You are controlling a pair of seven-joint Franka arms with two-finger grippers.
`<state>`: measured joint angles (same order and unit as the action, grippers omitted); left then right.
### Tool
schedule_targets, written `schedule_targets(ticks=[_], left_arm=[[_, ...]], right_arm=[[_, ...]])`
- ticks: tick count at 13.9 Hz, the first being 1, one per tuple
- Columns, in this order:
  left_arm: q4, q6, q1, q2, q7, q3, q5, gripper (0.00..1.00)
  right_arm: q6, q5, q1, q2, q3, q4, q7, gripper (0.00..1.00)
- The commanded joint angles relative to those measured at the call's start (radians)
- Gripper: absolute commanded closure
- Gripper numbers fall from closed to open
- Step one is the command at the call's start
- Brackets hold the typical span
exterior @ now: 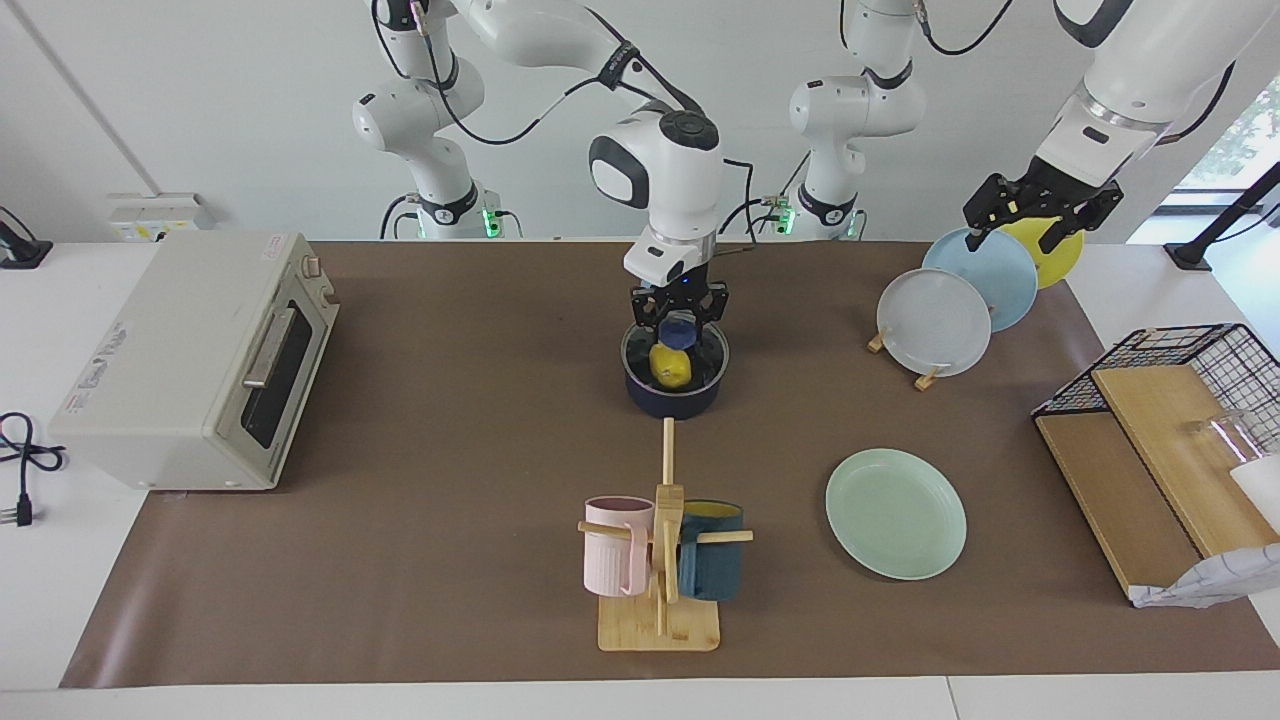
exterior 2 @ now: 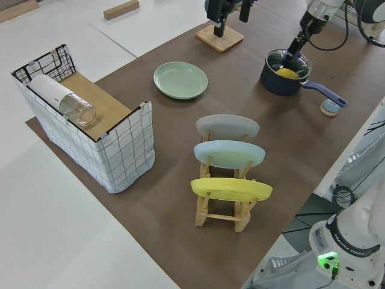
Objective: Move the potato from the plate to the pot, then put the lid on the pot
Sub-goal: 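Lower the glass lid onto the pot with the right gripper, then open the right gripper and withdraw it from the lid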
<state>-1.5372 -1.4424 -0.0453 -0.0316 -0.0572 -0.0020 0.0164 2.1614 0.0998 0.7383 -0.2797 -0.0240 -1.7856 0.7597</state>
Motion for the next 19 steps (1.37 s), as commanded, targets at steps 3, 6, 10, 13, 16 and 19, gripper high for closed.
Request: schedule_targets(ticks=[3,6,10,13,16,19], left_arm=[[-0.012,-0.010,0.021,-0.011,0.010,-0.013,-0.019,0.00],[-0.011,-0.003,0.016,-0.013,0.011,-0.013,-0.019,0.00],[-0.011,-0.003,0.019,-0.021,0.011,-0.013,-0.019,0.00],[-0.011,-0.001,0.019,-0.036,0.011,-0.013,-0.019,0.00],[-0.011,-0.001,0.019,-0.057,0.011,-0.013,-0.019,0.00],[-0.011,0.003,0.019,-0.076,0.011,-0.013,-0.019,0.00]], right_arm=[[0.028,0.014,-0.010,0.022,-0.004,-0.035,-0.003,0.58],[0.032,0.014,-0.010,0.022,-0.004,-0.035,-0.003,0.00],[0.008,0.015,-0.017,0.028,-0.002,-0.012,-0.020,0.00],[-0.145,0.015,-0.054,0.036,0.009,0.092,-0.063,0.00],[-0.340,-0.003,-0.208,0.149,0.007,0.143,-0.224,0.00],[-0.498,-0.008,-0.412,0.249,0.006,0.141,-0.499,0.00]])
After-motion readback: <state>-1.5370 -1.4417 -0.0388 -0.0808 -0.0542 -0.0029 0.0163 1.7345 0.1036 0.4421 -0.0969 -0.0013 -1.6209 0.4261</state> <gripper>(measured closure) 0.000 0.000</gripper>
